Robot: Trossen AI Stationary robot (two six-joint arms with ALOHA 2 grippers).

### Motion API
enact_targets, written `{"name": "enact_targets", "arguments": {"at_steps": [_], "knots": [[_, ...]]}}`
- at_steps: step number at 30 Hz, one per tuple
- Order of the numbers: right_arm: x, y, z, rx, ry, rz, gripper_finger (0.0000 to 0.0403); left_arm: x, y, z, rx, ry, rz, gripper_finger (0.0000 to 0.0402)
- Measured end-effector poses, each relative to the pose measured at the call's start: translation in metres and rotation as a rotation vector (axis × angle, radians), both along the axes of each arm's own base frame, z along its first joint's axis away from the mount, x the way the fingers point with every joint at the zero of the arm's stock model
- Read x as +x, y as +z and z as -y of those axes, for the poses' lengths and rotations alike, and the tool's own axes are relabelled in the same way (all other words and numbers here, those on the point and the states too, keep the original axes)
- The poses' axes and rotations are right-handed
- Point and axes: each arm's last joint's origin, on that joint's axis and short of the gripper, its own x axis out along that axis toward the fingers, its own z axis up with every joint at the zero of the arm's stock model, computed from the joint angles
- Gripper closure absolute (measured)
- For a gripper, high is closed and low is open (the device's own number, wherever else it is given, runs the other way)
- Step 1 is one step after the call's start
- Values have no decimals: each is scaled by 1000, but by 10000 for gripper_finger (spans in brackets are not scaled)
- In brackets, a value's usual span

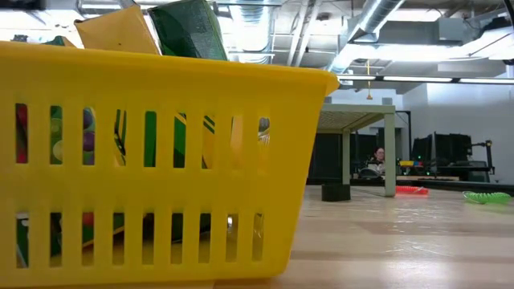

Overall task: Pick & Place Office Desk Supplies
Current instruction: Put the black rubber band into the red bin

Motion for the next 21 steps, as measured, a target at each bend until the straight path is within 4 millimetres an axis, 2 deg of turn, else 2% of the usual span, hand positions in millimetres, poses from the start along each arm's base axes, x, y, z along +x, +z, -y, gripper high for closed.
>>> {"name": "enact_targets", "arguments": {"at_steps": [6, 10, 18, 21], "knots": [[0, 0, 0, 12, -23, 7, 238, -33, -20, 11, 75, -76, -275, 401], [-1, 1, -3, 14, -26, 20, 242, -47, -32, 5, 188, -9, -413, 401], [-2, 1, -4, 19, -44, 23, 244, -48, -55, 0, 297, 48, -502, 400], [-2, 1, -3, 21, -54, 27, 244, -48, -61, -1, 307, 60, -518, 386]]}}
